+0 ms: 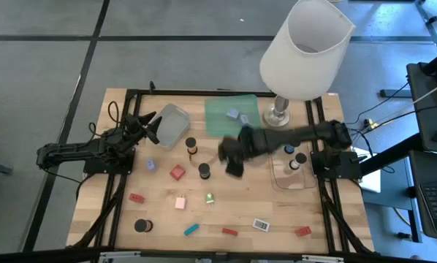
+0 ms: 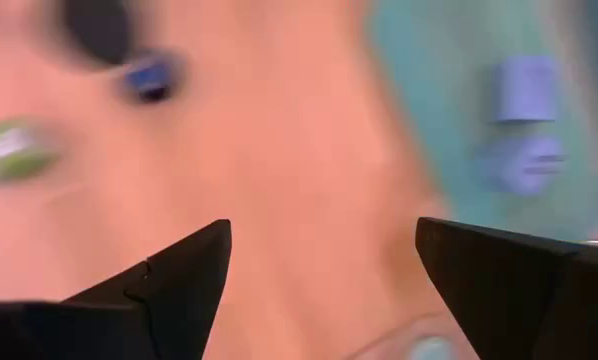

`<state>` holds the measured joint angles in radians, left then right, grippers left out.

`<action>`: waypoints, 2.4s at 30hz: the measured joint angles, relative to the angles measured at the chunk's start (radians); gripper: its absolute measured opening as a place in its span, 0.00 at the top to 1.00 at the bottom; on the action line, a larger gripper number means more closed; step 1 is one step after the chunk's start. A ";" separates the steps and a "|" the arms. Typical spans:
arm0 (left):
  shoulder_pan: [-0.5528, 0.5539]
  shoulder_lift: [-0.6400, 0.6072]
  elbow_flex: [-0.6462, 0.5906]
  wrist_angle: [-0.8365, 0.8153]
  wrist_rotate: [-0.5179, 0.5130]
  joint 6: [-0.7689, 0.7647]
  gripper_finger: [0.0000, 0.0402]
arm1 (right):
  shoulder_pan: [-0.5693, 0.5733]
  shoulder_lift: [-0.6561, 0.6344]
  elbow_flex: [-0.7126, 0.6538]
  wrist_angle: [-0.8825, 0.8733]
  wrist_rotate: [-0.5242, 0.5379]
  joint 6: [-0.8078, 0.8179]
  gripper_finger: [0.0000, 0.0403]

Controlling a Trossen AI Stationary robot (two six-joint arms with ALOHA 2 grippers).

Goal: Pick & Place Office items
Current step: Put the right red charger adapter into the green bin

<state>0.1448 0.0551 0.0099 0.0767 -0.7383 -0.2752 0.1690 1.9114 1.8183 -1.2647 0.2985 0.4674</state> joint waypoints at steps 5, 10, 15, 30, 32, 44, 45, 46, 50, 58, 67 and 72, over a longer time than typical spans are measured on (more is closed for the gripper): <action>0.000 0.000 0.000 -0.001 0.000 0.000 0.52 | 0.191 0.000 0.000 0.004 0.050 0.151 0.21; 0.000 0.000 0.000 0.000 0.000 0.000 0.53 | 0.316 0.002 0.000 -0.003 0.083 0.379 0.21; 0.000 0.000 0.000 0.000 0.000 0.000 0.52 | 0.381 0.020 0.000 -0.037 0.059 0.588 0.21; 0.000 0.000 0.000 -0.001 0.000 0.000 0.53 | 0.482 0.188 -0.001 0.150 -0.078 0.666 0.21; 0.000 0.000 0.000 0.000 0.000 0.000 0.53 | 0.498 0.215 -0.001 0.196 -0.076 0.538 0.21; 0.000 0.000 0.000 0.000 0.000 0.000 0.52 | 0.553 0.248 -0.002 0.268 0.012 0.378 0.21; 0.000 0.000 0.000 0.000 0.000 0.000 0.52 | 0.554 0.248 -0.002 0.259 -0.017 0.394 0.21; 0.000 0.000 0.000 0.000 0.000 0.000 0.52 | 0.554 0.248 -0.002 0.238 -0.053 0.417 0.21; 0.000 0.000 0.000 0.000 0.000 0.000 0.53 | 0.558 0.248 -0.002 0.125 -0.187 0.536 0.21; 0.000 0.000 0.000 0.000 0.000 0.000 0.52 | 0.605 0.247 -0.068 -0.020 -0.436 0.729 0.21; 0.000 0.000 0.000 0.000 0.000 0.000 0.52 | 0.674 0.248 -0.083 -0.086 -0.591 0.570 0.21; 0.000 0.000 0.000 0.001 0.000 0.000 0.53 | 0.677 0.248 -0.083 -0.175 -0.607 0.475 0.21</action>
<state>0.1448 0.0551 0.0101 0.0772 -0.7387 -0.2752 0.8463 2.1590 1.7355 -1.4400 -0.3082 0.9423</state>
